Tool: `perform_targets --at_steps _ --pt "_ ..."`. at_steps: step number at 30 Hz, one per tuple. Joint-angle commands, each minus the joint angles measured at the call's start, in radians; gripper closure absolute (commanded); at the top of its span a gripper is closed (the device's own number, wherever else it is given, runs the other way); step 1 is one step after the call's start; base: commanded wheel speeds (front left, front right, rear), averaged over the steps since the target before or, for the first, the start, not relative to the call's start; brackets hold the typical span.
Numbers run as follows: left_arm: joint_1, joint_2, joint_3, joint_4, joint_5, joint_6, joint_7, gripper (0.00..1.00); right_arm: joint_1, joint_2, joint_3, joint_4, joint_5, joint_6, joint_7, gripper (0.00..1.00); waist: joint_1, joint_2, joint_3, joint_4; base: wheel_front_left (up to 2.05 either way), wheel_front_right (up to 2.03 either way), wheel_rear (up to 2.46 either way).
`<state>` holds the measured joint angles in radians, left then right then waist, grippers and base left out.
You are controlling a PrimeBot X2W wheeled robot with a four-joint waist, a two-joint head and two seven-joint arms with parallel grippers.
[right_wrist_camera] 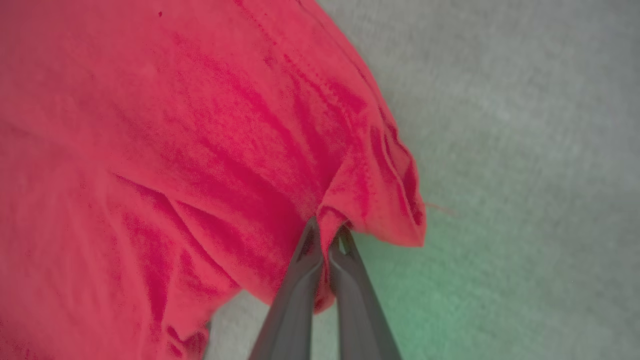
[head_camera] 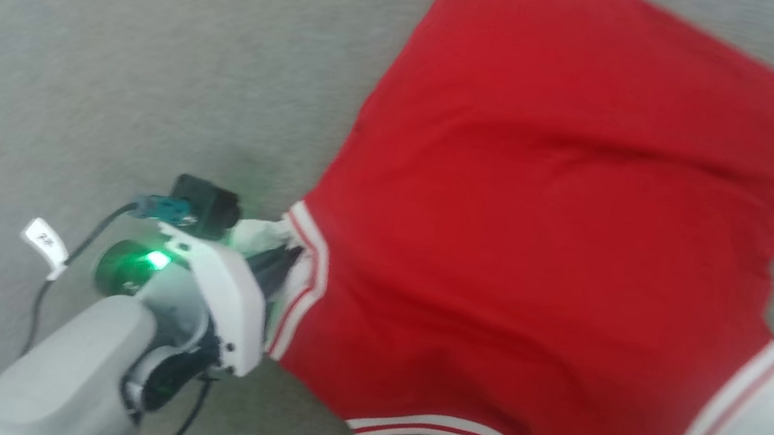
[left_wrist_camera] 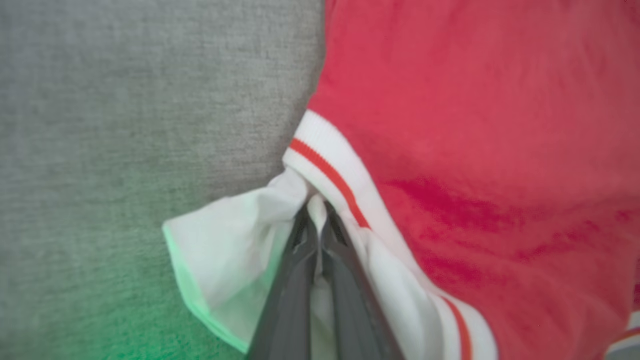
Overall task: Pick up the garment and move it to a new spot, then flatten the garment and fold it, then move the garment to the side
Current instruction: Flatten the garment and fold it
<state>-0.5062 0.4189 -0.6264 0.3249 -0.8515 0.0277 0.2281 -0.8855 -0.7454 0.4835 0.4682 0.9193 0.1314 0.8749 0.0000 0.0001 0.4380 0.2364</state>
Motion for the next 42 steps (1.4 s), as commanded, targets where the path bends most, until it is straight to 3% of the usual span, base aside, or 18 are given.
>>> perform_targets --at_steps 1,7,11,17,20,21,22,23,24,31,42 --pt "0.021 0.007 0.003 0.038 0.008 0.038 0.015 1.0 0.041 -0.005 0.012 -0.008 0.007 -0.001 0.002 1.0 0.0 -0.0001 -0.037 -0.059 0.0 0.0 0.0" --pt "0.035 0.051 0.017 -0.018 0.0 0.058 0.038 1.0 0.255 -0.055 -0.018 -0.198 0.077 -0.001 -0.033 1.0 0.0 -0.0001 -0.06 -0.135 0.0 0.0 0.0" --pt "0.048 0.073 0.019 -0.053 0.0 0.068 0.053 1.0 0.422 -0.054 -0.063 -0.295 0.095 -0.001 -0.052 1.0 0.0 -0.0001 -0.062 -0.17 0.0 0.0 0.0" --pt "0.043 0.08 0.015 -0.08 -0.001 0.081 0.072 1.0 0.615 0.006 -0.097 -0.33 0.036 -0.002 -0.08 1.0 0.0 -0.0001 -0.053 -0.195 0.0 0.0 0.0" --pt "0.039 0.078 0.013 -0.081 -0.005 0.08 0.077 1.0 0.653 0.068 -0.084 -0.302 -0.01 -0.002 -0.114 1.0 0.0 -0.0001 -0.048 -0.199 0.0 0.0 0.0" --pt "0.039 0.077 0.012 -0.08 -0.007 0.08 0.079 1.0 0.662 0.088 -0.077 -0.287 -0.016 -0.002 -0.121 0.95 0.0 -0.0001 -0.048 -0.2 0.0 0.0 0.0" --pt "0.038 0.075 0.012 -0.079 -0.01 0.08 0.081 1.0 0.668 0.106 -0.076 -0.272 -0.024 -0.002 -0.129 0.81 0.0 -0.0001 -0.047 -0.2 0.0 0.0 0.0" --pt "0.036 0.074 0.012 -0.077 -0.011 0.079 0.081 1.0 0.668 0.118 -0.081 -0.255 -0.038 -0.002 -0.14 0.53 0.0 -0.0001 -0.047 -0.199 0.0 0.0 0.0" --pt "0.035 0.072 0.012 -0.075 -0.012 0.078 0.081 1.0 0.667 0.13 -0.088 -0.244 -0.044 -0.002 -0.149 0.0 0.0 -0.0001 -0.047 -0.199 0.0 0.0 0.0" --pt "0.059 0.077 0.02 -0.06 -0.023 0.091 0.07 1.0 0.643 0.135 -0.193 -0.268 -0.072 -0.009 -0.205 0.0 0.0 -0.0001 -0.058 -0.198 0.0 0.0 0.0" --pt "0.089 0.071 0.014 -0.064 -0.03 0.109 0.061 1.0 0.635 0.139 -0.378 -0.532 -0.113 -0.001 -0.148 0.0 0.0 -0.0001 -0.075 -0.166 0.0 0.0 0.0"
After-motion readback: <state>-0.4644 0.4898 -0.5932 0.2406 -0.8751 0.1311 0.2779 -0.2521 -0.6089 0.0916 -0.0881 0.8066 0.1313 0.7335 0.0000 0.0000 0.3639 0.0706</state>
